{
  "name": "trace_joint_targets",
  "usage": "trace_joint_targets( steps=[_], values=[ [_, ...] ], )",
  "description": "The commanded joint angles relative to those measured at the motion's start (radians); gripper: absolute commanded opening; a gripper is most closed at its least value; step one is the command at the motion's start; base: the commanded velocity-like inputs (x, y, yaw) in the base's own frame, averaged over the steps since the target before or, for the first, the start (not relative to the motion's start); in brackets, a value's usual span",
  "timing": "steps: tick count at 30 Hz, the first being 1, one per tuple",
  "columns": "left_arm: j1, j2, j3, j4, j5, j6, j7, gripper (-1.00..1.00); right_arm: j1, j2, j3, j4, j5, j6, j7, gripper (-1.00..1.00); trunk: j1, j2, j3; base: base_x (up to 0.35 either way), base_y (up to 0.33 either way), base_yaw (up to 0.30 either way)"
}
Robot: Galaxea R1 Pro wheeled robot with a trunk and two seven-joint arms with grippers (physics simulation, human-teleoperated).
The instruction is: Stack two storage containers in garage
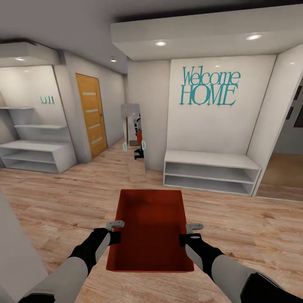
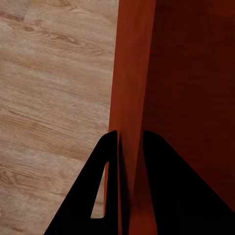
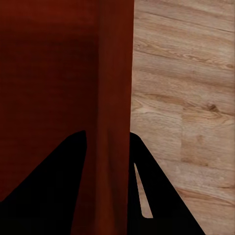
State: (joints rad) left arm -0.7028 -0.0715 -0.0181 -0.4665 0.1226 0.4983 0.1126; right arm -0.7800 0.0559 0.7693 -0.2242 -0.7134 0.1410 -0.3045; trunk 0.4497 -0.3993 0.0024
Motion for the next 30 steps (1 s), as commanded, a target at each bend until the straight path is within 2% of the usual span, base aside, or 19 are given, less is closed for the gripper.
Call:
trace_joint_targets(
  steps=[1, 9, 20, 21, 30],
  values=[
    [0.000, 0.004, 0.001, 0.000, 0.016, 0.005, 0.012, -1.00, -0.001, -0.002, 0.003, -0.008, 0.001, 0.000, -0.007, -1.00, 0.000, -0.001, 0.000, 0.000, 0.000, 0.000],
    [0.000, 0.004, 0.002, -0.004, 0.015, 0.005, 0.010, -1.00, -0.001, -0.004, 0.048, -0.009, -0.051, -0.006, -0.008, -1.00, 0.000, -0.001, 0.000, 0.000, 0.000, 0.000],
    [0.000, 0.004, -0.003, -0.005, 0.017, 0.004, 0.011, -1.00, -0.001, -0.004, 0.079, -0.018, -0.081, -0.005, -0.023, -1.00, 0.000, -0.001, 0.000, 0.001, 0.000, 0.000],
    [0.000, 0.003, 0.001, -0.005, 0.017, 0.005, 0.012, -1.00, -0.001, -0.004, -0.090, -0.055, 0.104, -0.005, -0.008, -1.00, 0.000, -0.001, 0.000, 0.062, 0.000, 0.000],
    [0.000, 0.004, 0.002, -0.004, 0.017, 0.002, 0.015, -1.00, -0.001, -0.004, -0.090, -0.055, 0.104, -0.006, -0.008, -1.00, 0.000, -0.001, 0.000, 0.264, 0.000, 0.000]
  ],
)
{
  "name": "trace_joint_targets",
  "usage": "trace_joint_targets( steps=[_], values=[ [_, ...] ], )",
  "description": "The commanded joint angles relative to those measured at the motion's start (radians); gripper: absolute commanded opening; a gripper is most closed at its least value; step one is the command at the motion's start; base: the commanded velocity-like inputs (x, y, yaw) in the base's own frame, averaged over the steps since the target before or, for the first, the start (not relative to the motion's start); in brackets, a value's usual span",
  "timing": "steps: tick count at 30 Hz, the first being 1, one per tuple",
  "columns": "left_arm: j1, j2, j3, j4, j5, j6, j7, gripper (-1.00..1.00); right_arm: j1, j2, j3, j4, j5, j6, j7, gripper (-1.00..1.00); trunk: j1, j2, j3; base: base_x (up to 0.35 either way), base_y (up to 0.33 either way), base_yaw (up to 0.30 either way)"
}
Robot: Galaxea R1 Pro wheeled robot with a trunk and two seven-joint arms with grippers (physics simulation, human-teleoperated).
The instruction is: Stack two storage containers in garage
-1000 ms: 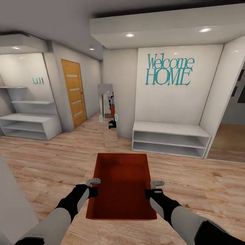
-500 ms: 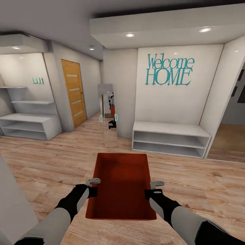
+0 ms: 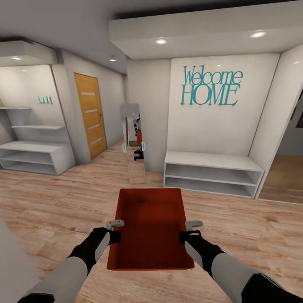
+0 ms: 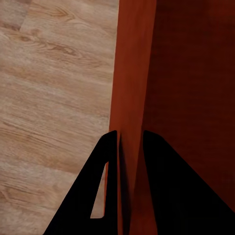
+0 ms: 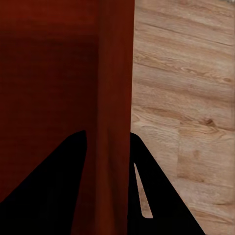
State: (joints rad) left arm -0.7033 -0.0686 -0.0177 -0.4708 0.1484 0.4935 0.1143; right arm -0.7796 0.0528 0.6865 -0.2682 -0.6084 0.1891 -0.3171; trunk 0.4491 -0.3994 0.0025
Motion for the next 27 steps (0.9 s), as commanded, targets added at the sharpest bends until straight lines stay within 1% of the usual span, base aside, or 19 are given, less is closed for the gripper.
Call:
trace_joint_targets(
  steps=[1, 21, 27],
  values=[
    [0.001, 0.001, 0.001, 0.000, -0.009, 0.007, 0.013, -1.00, -0.001, -0.001, -0.007, -0.011, -0.001, -0.054, 0.004, -1.00, 0.001, -0.001, 0.000, 0.319, 0.000, 0.000],
    [0.001, 0.001, 0.002, 0.000, -0.008, 0.007, 0.013, -1.00, -0.001, -0.001, -0.006, -0.011, 0.000, -0.048, 0.003, -1.00, 0.001, -0.001, 0.000, 0.317, 0.000, 0.000],
    [0.001, 0.001, 0.002, 0.000, -0.007, 0.007, 0.013, -1.00, -0.001, 0.003, -0.006, -0.008, -0.001, -0.047, 0.003, -1.00, 0.001, -0.001, 0.000, 0.309, 0.000, 0.000]
  ],
)
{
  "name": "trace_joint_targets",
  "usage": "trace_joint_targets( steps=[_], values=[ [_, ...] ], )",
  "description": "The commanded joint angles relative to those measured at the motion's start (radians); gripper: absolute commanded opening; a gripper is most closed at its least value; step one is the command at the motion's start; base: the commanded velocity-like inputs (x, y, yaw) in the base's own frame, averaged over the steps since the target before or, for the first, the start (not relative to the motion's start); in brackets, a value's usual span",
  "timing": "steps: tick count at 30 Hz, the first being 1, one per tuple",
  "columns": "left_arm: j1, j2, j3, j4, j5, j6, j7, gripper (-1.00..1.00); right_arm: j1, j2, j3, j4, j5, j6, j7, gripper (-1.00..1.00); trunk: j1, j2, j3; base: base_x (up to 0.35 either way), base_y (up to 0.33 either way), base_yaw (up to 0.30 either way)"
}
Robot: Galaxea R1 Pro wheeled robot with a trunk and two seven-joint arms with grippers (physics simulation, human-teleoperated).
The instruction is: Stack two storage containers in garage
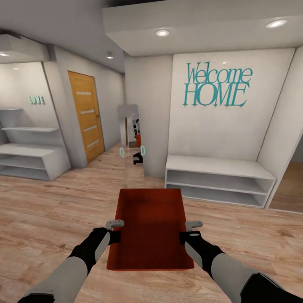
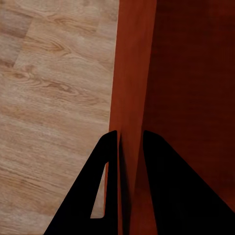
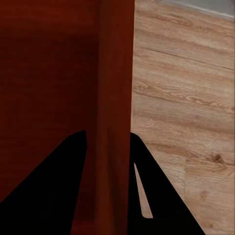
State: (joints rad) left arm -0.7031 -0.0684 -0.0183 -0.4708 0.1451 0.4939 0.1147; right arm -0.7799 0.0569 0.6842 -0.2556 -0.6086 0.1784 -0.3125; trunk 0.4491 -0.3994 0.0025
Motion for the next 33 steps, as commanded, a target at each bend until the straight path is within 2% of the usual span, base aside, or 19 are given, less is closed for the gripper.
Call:
trace_joint_targets(
  steps=[1, 23, 33],
  values=[
    [0.001, 0.001, 0.003, 0.000, -0.004, 0.006, 0.013, -1.00, -0.001, 0.000, -0.004, -0.020, 0.000, -0.037, -0.002, -1.00, 0.001, -0.001, 0.000, 0.308, 0.000, 0.000],
    [0.001, 0.001, 0.004, 0.000, -0.004, 0.006, 0.013, -1.00, -0.001, 0.000, -0.003, -0.022, 0.000, -0.047, -0.002, -1.00, 0.001, -0.001, 0.000, 0.308, 0.000, 0.001],
    [0.001, 0.001, 0.005, 0.000, -0.004, 0.006, 0.013, -1.00, -0.001, 0.000, -0.004, -0.022, 0.000, -0.048, -0.003, -1.00, 0.001, -0.001, -0.002, 0.320, 0.000, 0.237]
  ],
)
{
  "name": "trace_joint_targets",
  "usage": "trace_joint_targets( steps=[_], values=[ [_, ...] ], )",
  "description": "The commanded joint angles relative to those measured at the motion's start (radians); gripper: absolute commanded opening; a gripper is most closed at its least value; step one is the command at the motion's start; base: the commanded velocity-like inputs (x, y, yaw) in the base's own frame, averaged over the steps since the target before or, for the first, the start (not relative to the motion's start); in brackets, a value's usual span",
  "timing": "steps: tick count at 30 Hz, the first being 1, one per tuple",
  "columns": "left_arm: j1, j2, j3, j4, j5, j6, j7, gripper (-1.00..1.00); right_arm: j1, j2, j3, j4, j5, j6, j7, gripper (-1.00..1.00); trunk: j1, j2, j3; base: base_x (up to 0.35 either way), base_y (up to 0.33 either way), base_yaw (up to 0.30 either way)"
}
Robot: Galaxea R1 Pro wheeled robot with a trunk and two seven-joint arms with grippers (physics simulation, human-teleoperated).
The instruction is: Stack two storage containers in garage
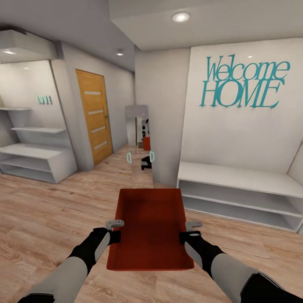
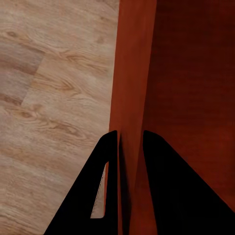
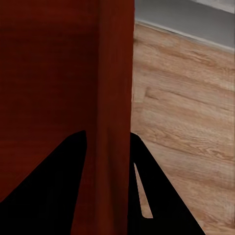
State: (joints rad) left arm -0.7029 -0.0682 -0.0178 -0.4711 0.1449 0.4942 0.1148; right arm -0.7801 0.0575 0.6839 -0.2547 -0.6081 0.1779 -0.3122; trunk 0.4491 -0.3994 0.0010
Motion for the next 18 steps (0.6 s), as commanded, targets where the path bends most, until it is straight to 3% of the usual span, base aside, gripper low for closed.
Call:
trace_joint_targets(
  steps=[1, 18],
  values=[
    [0.000, 0.001, 0.004, 0.000, -0.004, 0.006, 0.012, -1.00, -0.001, -0.001, -0.003, -0.023, -0.001, -0.048, -0.004, -1.00, 0.001, -0.001, 0.000, 0.320, 0.000, 0.298],
    [0.000, 0.001, 0.004, 0.000, -0.004, 0.006, 0.012, -1.00, -0.001, 0.000, -0.003, -0.023, -0.001, -0.047, -0.005, -1.00, 0.001, -0.001, -0.001, 0.321, 0.000, 0.300]
  ],
)
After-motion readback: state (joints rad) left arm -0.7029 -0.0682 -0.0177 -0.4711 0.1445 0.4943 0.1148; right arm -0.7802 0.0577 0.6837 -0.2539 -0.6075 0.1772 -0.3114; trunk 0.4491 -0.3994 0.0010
